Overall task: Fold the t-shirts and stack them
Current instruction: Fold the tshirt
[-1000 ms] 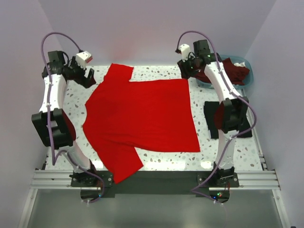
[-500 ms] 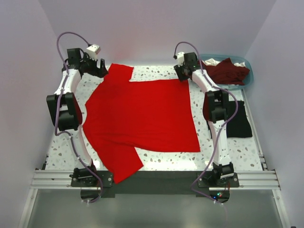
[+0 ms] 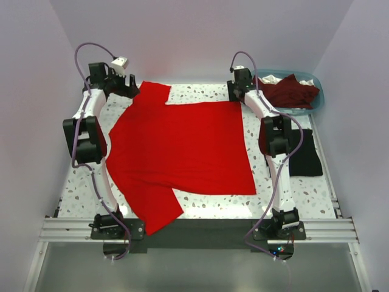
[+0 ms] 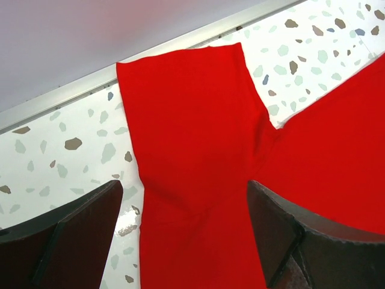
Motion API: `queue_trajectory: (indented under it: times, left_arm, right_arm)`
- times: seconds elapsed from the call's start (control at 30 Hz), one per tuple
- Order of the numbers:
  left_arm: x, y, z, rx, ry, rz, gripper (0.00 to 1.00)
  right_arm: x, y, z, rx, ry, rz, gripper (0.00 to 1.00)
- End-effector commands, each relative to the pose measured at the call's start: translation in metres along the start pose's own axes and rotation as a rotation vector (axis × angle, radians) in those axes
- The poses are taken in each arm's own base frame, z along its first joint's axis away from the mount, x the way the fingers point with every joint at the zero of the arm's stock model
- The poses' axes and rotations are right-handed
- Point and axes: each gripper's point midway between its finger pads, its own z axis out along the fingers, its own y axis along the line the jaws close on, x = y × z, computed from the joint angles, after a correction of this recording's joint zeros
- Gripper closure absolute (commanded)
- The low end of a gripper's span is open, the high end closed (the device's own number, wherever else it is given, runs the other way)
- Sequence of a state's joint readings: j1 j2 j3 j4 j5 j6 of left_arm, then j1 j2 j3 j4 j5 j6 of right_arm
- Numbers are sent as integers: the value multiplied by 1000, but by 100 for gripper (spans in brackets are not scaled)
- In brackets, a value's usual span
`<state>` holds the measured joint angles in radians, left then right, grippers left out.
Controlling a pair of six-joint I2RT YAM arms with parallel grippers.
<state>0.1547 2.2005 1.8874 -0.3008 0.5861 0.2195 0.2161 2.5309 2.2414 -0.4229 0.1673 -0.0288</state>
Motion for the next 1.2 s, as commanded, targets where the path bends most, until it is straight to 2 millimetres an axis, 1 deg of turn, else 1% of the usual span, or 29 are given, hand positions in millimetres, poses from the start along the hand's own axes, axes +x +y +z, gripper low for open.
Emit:
queue_trajectory:
  times: [0.0,0.03,0.07,0.13,0.23,0.27,0.3,0.37,0.4,0.43,0.47,0.53,0.57,0.6,0.63,0.67,0.7,0.8,0.83,0.87,0.93,0.97,1.03,1.13,1.17]
  left_arm:
    - [-29,5,1,-20,-74,34,11]
    - [-28,5,2,-20,-73,33,11]
    - [-27,6,2,-20,-72,32,11]
    - [-27,5,3,-18,-71,30,10]
    - [-27,5,5,-19,-73,33,10]
    - [-26,6,6,-22,-72,32,10]
    - [-26,7,6,-24,-73,35,10]
    - [-21,9,9,-30,-61,32,10]
    - [-20,11,9,-36,-58,34,10]
    - [-17,13,11,-40,-50,32,9]
    - [-15,14,14,-41,-46,28,9]
    - [-14,14,16,-39,-45,25,9]
    - [-11,15,18,-37,-43,21,9]
    - [-11,15,19,-35,-45,12,9]
    - [-12,15,20,-33,-49,10,9]
    - [-10,17,21,-34,-48,9,9]
    - [-11,17,22,-37,-52,7,9]
    - [-9,20,27,-43,-51,3,9]
    - [-13,21,27,-45,-59,5,9]
    - [-10,23,30,-45,-55,1,9]
    - [-12,24,31,-48,-61,-4,9]
    - [-12,24,33,-45,-64,-8,9]
    - [-15,25,33,-48,-70,-9,9]
    - [-13,30,36,-59,-69,-7,8]
    - [-13,29,37,-59,-69,-4,8]
  right_arm:
    - [7,4,2,45,16,80,51]
    - [6,1,2,65,12,84,51]
    - [5,2,2,69,7,92,51]
    - [4,1,2,93,4,102,48]
    - [5,2,3,105,13,120,47]
    - [7,0,3,120,23,123,46]
    - [8,-1,3,124,27,129,44]
    - [12,-5,4,139,49,143,43]
    - [14,-3,5,129,57,144,43]
    - [8,-3,3,127,49,148,43]
    - [14,-2,5,128,70,144,43]
    - [11,-3,6,114,68,153,39]
    - [16,-2,9,107,82,154,37]
    - [11,-4,9,85,75,167,37]
    - [13,-5,10,80,86,173,37]
    - [18,-11,14,85,98,196,41]
    - [16,-13,14,86,94,209,44]
    - [18,-20,17,91,104,243,46]
    - [18,-20,17,85,107,246,47]
    - [18,-19,17,82,108,243,47]
    - [18,-20,17,85,108,243,47]
    - [18,-21,17,88,106,244,52]
    - [18,-20,18,86,109,244,54]
    - [17,-20,18,85,108,244,68]
    - [18,-19,18,82,109,244,76]
